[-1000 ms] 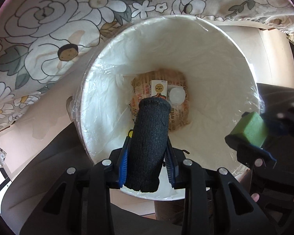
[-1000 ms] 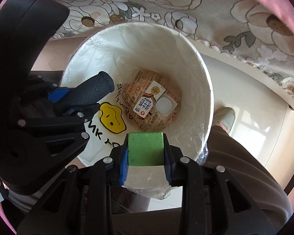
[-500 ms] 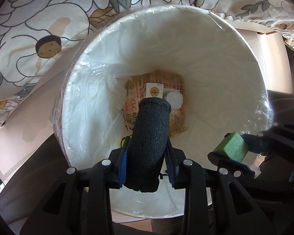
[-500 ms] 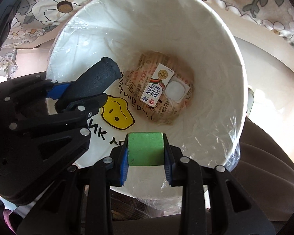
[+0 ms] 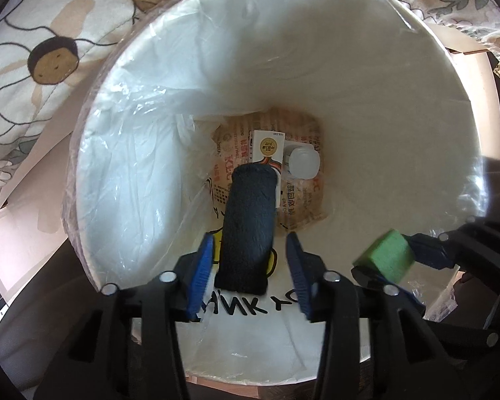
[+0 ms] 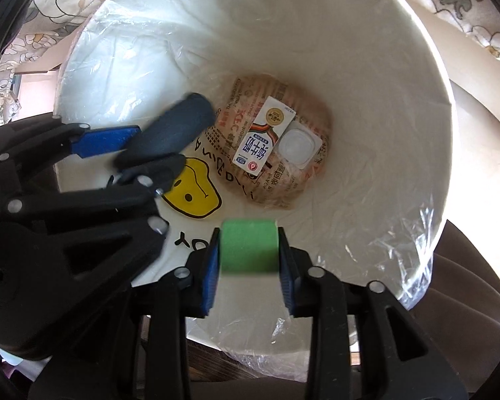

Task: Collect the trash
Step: 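Open the left gripper dropping the foam tube while the right gripper releases the sponge cube, then move both open grippers back over the bed toward the red block and green brick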

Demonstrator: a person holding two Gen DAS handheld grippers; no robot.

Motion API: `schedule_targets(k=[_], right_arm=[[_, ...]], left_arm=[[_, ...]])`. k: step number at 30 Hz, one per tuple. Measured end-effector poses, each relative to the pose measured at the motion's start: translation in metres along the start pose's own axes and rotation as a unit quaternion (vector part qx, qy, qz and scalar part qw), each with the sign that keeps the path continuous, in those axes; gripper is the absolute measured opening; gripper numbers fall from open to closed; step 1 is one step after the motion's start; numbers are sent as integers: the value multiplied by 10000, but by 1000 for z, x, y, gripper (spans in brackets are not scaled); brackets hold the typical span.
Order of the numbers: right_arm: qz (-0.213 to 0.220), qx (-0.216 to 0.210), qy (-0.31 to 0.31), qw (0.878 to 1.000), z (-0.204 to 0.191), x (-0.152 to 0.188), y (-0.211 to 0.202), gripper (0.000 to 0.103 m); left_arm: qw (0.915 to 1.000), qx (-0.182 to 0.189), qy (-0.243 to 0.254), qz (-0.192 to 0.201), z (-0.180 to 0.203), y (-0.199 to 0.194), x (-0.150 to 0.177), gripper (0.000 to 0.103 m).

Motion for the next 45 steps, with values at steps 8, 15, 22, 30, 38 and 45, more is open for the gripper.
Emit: schedule_targets(k=[8, 15, 22, 30, 38, 45], right_arm=[[138, -48, 120, 9998, 5, 0, -4, 57], [184, 73, -36, 9998, 2, 2, -13, 57], [245, 168, -185, 9994, -2, 8, -23, 57], [269, 337, -406, 9982, -6, 15, -53, 57], [813, 511, -831, 9919, -2, 14, -138, 57], [1677, 617, -1005, 9788, 6, 6, -241, 59]], left_arm=[[9999, 3, -95, 103, -4, -7, -1, 64], [9999, -30, 4, 147, -1, -14, -3, 64], [9996, -87, 58, 274, 0, -25, 0, 64], [9968, -293, 320, 667, 8, -57, 7, 68], [9891, -387, 638, 1266, -1, -136, 8, 70], [9750, -643, 1054, 1848, -15, -230, 4, 74]])
Point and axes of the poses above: each gripper's, at about its wrist camera, not at the fingertips, and y roughly the way its jaws point, z to its right, x to its underside, the point moved 2 cm from there along y, roughly the way its jaws point, and after that the axes turned 13 degrees about z, right-handed, at the moved point
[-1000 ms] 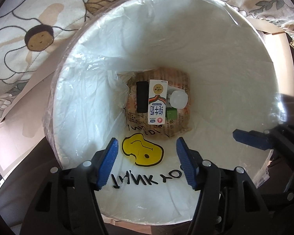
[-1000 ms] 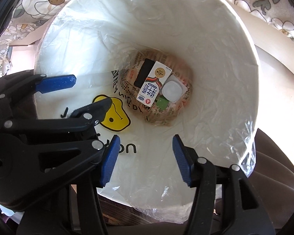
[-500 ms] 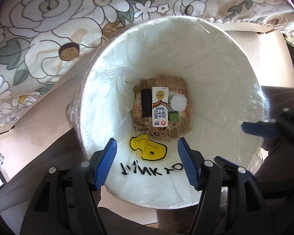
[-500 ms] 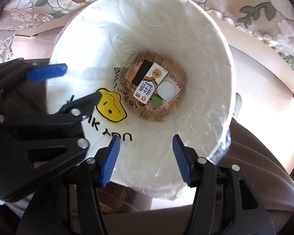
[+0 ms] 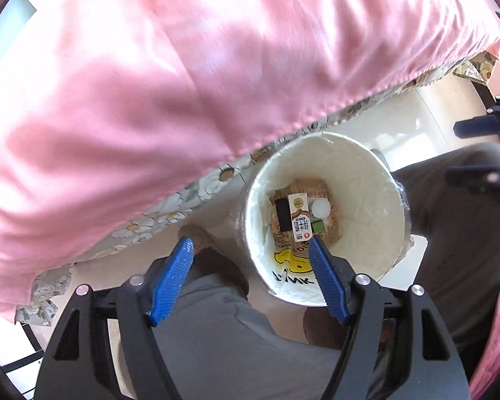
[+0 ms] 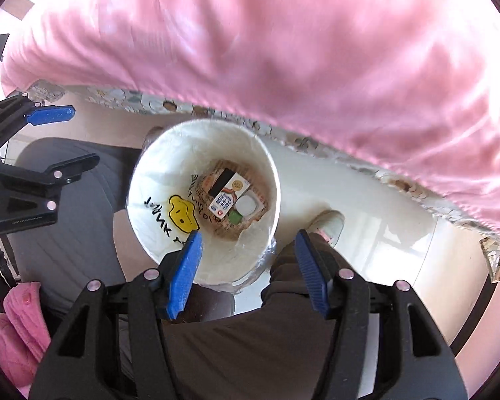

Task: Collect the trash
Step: 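Move both open grippers back over the bed toward the red block and green brick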

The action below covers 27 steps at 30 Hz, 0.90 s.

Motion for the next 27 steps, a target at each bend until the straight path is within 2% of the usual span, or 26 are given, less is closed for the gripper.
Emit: schedule_targets(k=[3, 8, 11, 14, 19, 23, 27], right_arm=[[418, 166, -155, 9989, 12, -22, -41, 63], [1145, 475, -269, 9919, 36, -62, -105, 68], [1490, 675, -413, 9857, 50, -86, -137, 73], [1762, 930, -667, 9777, 62, -112, -164, 75], [2168, 1343, -1050, 9612, 75, -160, -188, 76], [2389, 1399, -1187, 9536, 94, -204, -196, 76], [2455, 1344, -1173, 9528, 112, -253, -186, 77]], left_arm=[[9996, -65, 17, 274, -18, -35, -25, 76], [9978, -119, -261, 597, -53, -79, -79, 77], [9956, -347, -224, 845, -69, -99, -114, 79], [9927, -532, -184, 1067, -79, -114, -148, 84], [9890, -727, 28, 1287, -93, -121, -209, 85], [9855, -882, 49, 1448, -107, -112, -262, 85], [9850, -853, -116, 1494, -122, -93, -314, 85]])
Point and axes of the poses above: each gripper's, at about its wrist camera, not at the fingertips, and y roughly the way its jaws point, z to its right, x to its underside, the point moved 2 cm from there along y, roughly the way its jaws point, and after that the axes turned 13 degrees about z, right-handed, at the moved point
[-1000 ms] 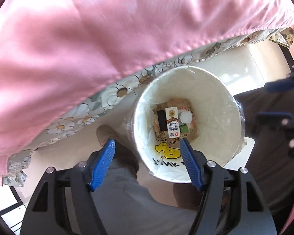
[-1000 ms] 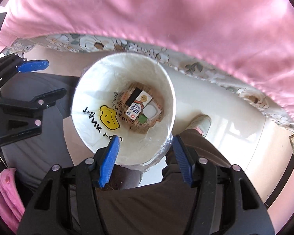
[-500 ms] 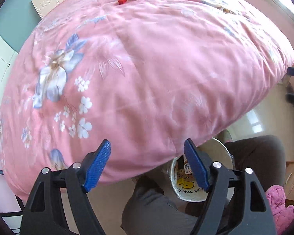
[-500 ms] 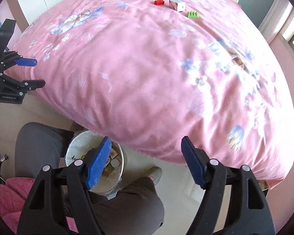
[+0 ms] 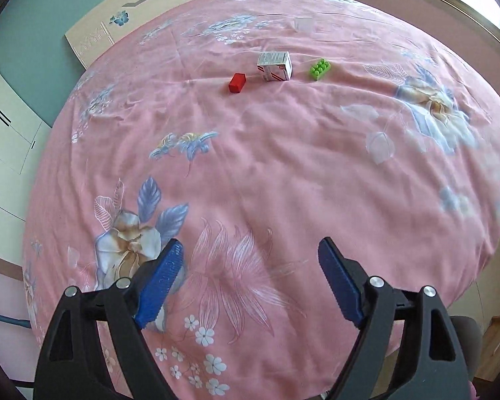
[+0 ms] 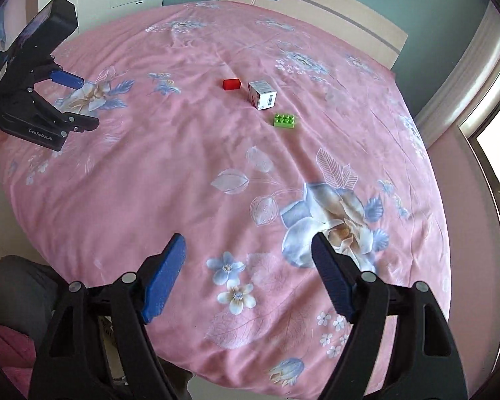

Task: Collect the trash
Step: 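Move both open grippers back over the bed toward the red block and green brick, then grasp the red block with the left gripper while the right gripper grasps the green Lego brick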

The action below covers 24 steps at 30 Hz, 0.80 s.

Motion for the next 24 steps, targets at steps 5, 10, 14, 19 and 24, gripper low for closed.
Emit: schedule_targets(k=[5, 10, 14, 19, 24], right_arm=[[74, -41, 276, 9996, 28, -33, 61, 77], [61, -228, 705, 9972, 51, -57, 134, 77], [11, -196, 756, 9969, 62, -69, 187, 77], [43, -91, 930, 9956, 76, -83, 244, 77], [-36, -8, 1074, 9942, 81, -91, 293, 77]], left_arm=[[9999, -93, -98, -13, -13, 58, -48, 85], [9996, -44, -271, 32, -27, 116, -86, 85], [9990, 190, -384, 90, -30, 156, -105, 85], [9994, 51, -344, 70, -35, 205, -122, 85], [9987, -30, -466, 187, -45, 246, -138, 85]])
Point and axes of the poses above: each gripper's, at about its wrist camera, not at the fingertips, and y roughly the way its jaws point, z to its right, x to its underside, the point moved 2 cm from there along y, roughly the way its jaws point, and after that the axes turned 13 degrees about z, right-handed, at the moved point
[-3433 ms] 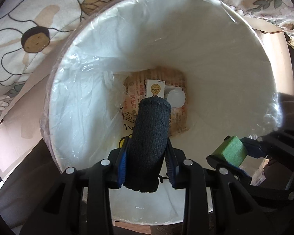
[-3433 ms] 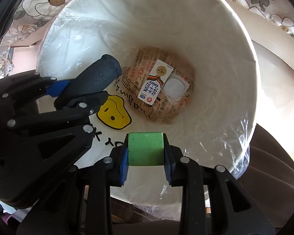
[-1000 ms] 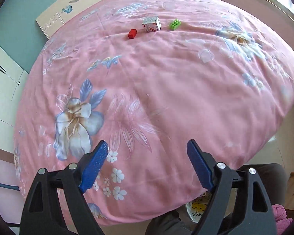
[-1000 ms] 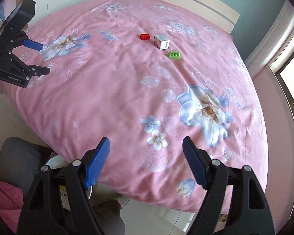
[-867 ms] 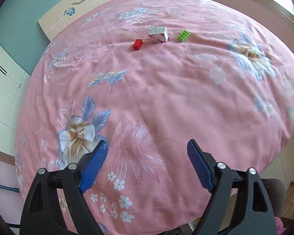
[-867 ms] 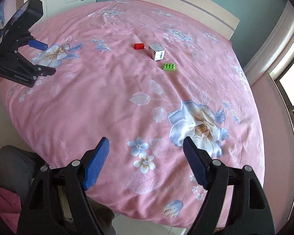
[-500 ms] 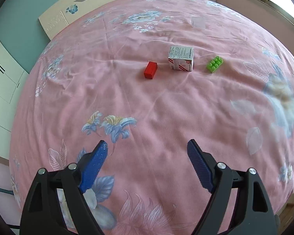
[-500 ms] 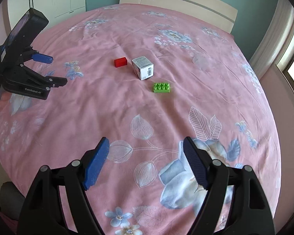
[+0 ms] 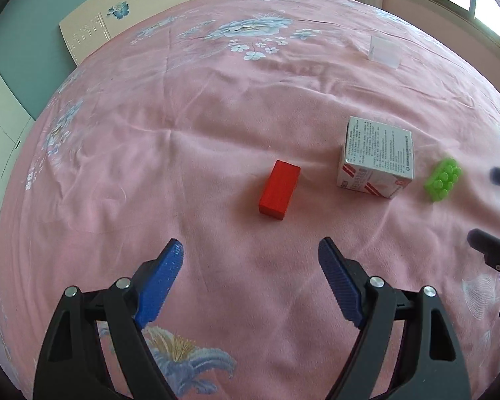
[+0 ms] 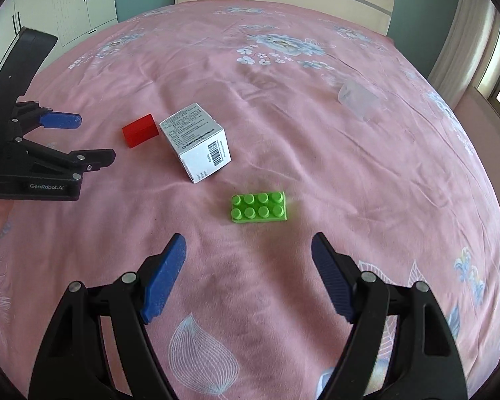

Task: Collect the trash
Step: 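Grasp the red block with the left gripper while the right gripper grasps the green Lego brick, then carry the red block and green Lego brick in both grippers over the bin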

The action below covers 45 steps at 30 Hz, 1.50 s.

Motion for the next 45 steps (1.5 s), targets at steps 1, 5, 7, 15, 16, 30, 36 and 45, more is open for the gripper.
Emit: schedule_targets(k=[1, 5, 7, 15, 16, 30, 36, 45], right_arm=[[-2, 42, -35, 10000, -1, 0, 8, 77], [25, 203, -184, 9996, -2, -4, 34, 77], [50, 242, -112, 9996, 0, -6, 45, 77], [37, 291, -13, 9996, 7, -6, 64, 55], [26, 260, 12, 9997, 8, -7, 65, 51], [44, 359, -152, 9992, 8, -14, 21, 45], [85, 415, -368, 9984, -5, -22, -37, 45], [504, 516, -722, 9948, -33, -54, -174, 45]], left_arm=[[9999, -99, 25, -22, -1, 9, -3, 85], [9992, -237, 321, 91, 2, 30, -11, 85], [9986, -236, 461, 127, 5, 37, -16, 85], [9992, 129, 347, 156, 17, 51, -21, 39], [9993, 146, 306, 148, 18, 51, -21, 32], [9997, -38, 148, 197, 12, -4, -15, 22], [9988, -61, 331, 346, 14, -72, -17, 22], [9961, -151, 663, 566, 27, -207, -15, 22]])
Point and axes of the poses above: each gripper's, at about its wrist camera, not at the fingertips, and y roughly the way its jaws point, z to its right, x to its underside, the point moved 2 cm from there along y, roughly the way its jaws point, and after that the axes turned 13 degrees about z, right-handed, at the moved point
